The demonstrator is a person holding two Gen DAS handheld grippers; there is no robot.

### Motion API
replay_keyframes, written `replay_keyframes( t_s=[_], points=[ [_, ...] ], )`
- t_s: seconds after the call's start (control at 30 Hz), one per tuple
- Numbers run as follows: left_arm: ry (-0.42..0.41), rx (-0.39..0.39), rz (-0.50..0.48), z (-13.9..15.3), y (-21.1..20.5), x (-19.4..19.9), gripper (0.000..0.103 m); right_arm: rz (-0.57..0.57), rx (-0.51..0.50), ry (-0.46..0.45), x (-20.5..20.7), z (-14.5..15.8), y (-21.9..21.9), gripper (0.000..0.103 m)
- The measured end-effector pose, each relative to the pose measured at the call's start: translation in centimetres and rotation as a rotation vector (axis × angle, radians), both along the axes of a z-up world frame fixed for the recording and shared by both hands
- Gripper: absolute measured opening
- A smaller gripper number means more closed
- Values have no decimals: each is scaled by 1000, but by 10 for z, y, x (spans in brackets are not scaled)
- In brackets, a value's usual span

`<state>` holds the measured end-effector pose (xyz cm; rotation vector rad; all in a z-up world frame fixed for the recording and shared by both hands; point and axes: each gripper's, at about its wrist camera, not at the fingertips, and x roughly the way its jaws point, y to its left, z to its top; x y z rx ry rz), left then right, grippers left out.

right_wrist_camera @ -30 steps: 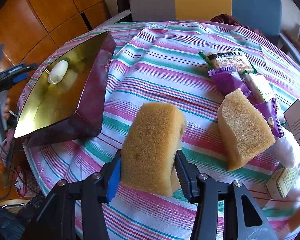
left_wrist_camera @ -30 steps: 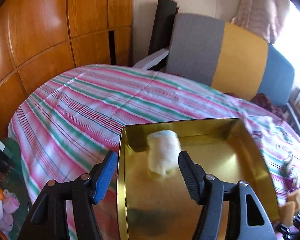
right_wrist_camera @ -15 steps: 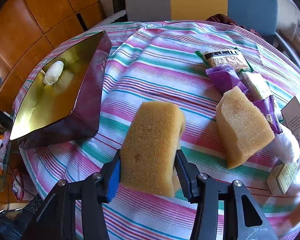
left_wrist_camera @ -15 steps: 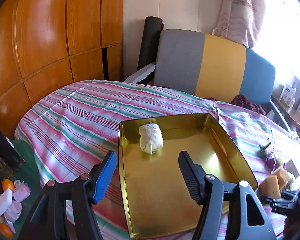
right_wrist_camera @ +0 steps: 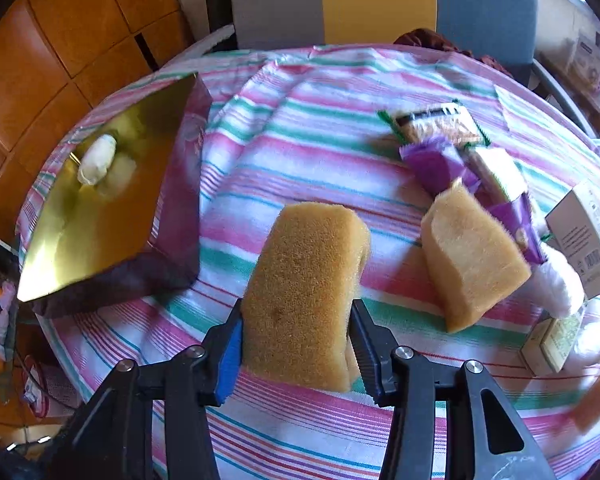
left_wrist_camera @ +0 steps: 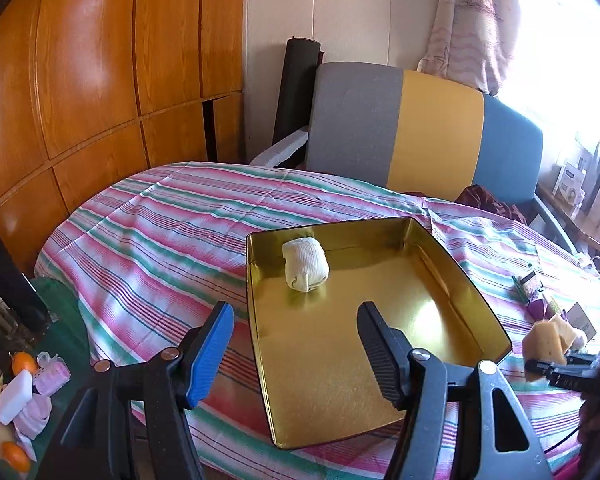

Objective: Organize objects
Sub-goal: 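Carry the yellow sponge into the tray and release it with the right gripper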

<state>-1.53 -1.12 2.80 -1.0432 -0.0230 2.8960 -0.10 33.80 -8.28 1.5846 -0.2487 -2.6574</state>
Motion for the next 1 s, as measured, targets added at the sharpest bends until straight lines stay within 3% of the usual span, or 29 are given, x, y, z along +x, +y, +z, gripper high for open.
replay_keyframes(
  t_s=[0.27,0.5,1.0],
  points=[
    [-11,10,-3,-3,-4,3,65,29,-27,83,-8,42,-24,50],
    [-13,12,9,-5,-11,3,65,151,-56,132,-30,68,-75,50],
    [-70,38,60,-24,-39,-4,65,357,-130,40,-82,44,-194,50]
  ],
)
